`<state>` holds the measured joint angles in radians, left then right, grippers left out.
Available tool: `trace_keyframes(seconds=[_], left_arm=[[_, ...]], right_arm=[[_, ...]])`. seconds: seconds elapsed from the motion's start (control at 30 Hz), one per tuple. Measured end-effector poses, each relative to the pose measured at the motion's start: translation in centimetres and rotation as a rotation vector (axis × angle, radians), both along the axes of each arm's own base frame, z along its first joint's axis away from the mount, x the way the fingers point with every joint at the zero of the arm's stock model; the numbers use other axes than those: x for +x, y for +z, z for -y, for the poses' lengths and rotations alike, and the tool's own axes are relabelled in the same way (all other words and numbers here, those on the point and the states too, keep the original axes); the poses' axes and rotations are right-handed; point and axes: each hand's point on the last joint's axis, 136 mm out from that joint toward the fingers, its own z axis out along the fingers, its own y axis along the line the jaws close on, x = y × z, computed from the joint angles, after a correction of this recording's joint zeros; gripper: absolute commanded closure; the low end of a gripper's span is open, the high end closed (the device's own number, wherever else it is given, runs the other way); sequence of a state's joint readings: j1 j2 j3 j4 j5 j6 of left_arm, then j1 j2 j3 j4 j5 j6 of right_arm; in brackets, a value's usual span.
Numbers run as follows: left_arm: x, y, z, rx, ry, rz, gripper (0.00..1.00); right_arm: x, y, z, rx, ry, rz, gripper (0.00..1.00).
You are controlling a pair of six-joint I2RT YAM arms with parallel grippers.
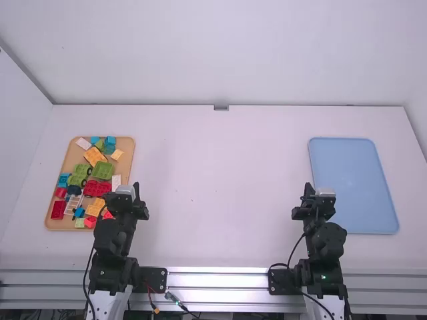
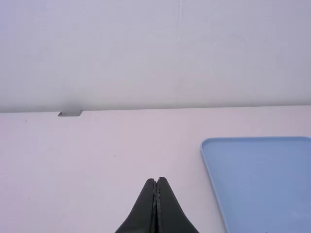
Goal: Assemble lego blocks to make yellow taxi
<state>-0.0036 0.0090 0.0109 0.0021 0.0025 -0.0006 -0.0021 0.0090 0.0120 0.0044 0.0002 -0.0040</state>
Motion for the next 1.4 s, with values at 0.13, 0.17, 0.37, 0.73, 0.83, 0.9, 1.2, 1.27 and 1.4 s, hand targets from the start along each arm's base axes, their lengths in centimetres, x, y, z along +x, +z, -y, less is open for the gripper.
trace_keyframes(seconds=[0.13, 0.17, 0.37, 0.73, 0.83, 0.9, 1.2, 1.27, 1.4], left_arm=[[0.0, 0.0, 0.0, 0.0, 0.0, 0.0, 0.99], [0.0, 0.0, 0.0, -0.001, 0.0, 0.0, 0.98], [0.0, -0.3, 0.0, 0.0, 0.0, -0.015, 0.95], [0.0, 1.4, -0.3, -0.001, 0.021, -0.069, 0.81], [0.1, 2.2, -0.6, -0.002, 0.035, -0.09, 0.75], [0.2, 2.4, -0.7, -0.001, 0.041, -0.107, 0.73], [1.5, 5.4, -1.3, -0.042, 0.09, -0.154, 0.55], [1.8, 5.9, -1.4, -0.044, 0.097, -0.161, 0.52], [2.8, 7.3, -1.7, -0.036, 0.116, -0.184, 0.44]], right_arm=[[0.0, 0.0, 0.0, -0.003, 0.0, 0.001, 0.99], [0.0, 0.0, 0.0, -0.003, 0.001, 0.001, 0.98], [0.1, -0.5, 0.0, -0.002, 0.001, -0.024, 0.95], [0.4, 1.5, 0.0, -0.013, 0.0, -0.079, 0.81], [0.6, 2.4, -0.1, -0.022, 0.005, -0.098, 0.75], [0.9, 2.9, -0.3, -0.028, 0.014, -0.11, 0.73], [2.6, 6.0, -1.0, -0.053, 0.043, -0.164, 0.55], [3.0, 6.6, -1.1, -0.058, 0.046, -0.175, 0.52], [4.2, 7.9, -1.4, -0.069, 0.057, -0.205, 0.43]])
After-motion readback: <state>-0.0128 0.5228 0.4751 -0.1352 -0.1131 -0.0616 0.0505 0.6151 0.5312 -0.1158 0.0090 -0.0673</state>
